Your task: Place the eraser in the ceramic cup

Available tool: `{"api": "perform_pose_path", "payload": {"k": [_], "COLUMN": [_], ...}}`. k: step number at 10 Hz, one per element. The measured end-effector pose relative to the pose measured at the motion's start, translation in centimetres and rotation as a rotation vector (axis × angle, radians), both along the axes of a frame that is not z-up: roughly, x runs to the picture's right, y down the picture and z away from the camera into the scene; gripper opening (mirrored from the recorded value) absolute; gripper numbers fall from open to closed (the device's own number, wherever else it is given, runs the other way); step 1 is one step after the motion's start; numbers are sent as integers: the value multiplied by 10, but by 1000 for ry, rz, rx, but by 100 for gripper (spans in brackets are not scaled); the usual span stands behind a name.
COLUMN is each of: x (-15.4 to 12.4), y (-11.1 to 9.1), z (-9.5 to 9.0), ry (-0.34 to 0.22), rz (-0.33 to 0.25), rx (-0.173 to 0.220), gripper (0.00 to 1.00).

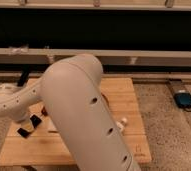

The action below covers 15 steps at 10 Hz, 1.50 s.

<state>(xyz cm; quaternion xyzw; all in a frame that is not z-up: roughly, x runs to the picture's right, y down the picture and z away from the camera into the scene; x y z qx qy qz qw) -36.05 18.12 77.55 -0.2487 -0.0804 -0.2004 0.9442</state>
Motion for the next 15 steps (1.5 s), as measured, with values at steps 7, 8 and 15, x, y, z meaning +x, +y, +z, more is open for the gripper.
{"api": "perform_pose_path", "payload": {"k": [7, 8, 15], "x": [-22, -23, -33], "y": [32, 34, 39], "z": [15, 17, 27], "ry": [-8, -11, -31], "rz": [-154, -177, -243], "rx": [14, 13, 16], "gripper": [66, 66, 66]}}
